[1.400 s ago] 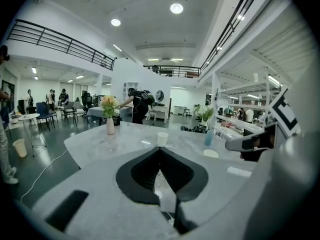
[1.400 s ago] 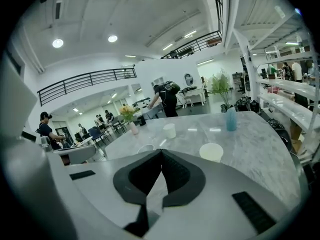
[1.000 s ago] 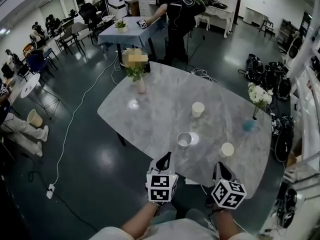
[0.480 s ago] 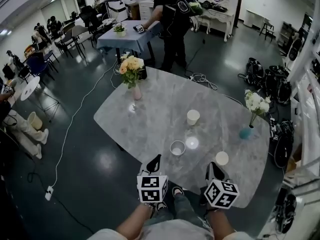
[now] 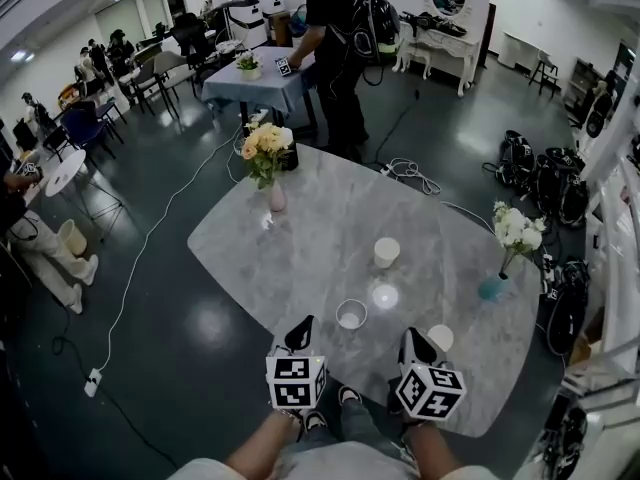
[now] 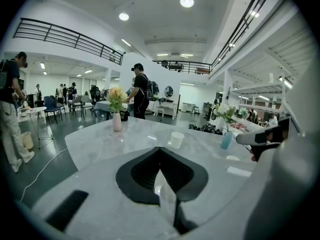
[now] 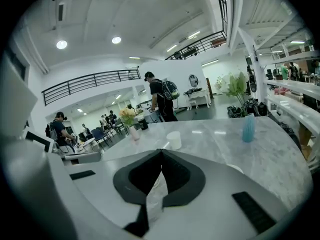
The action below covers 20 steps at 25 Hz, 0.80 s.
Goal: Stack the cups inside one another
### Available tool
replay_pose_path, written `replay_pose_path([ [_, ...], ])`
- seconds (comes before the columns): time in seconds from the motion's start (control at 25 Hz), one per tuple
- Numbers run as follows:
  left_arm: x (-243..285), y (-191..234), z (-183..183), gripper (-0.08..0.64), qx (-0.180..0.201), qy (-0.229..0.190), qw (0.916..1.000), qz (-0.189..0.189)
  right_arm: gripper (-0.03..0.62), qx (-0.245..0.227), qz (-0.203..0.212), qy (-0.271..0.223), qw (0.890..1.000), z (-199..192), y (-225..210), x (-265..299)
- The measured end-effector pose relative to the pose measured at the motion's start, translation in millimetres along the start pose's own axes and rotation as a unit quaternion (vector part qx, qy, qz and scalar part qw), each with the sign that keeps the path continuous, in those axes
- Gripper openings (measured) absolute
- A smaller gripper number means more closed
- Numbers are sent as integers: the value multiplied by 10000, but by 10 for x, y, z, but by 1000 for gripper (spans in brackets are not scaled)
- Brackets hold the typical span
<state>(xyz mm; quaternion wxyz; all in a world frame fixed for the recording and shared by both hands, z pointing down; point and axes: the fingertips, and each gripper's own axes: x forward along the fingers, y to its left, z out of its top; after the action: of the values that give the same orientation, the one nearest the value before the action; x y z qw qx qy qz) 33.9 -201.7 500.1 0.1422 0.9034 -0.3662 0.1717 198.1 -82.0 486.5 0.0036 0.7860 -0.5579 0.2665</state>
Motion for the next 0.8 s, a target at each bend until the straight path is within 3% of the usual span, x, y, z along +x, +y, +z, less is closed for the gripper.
replay_pose_path([
  [0.8,175,291,-193,-3,-2,332,9989,334,9,94,151,213,9996,-2,-84,605],
])
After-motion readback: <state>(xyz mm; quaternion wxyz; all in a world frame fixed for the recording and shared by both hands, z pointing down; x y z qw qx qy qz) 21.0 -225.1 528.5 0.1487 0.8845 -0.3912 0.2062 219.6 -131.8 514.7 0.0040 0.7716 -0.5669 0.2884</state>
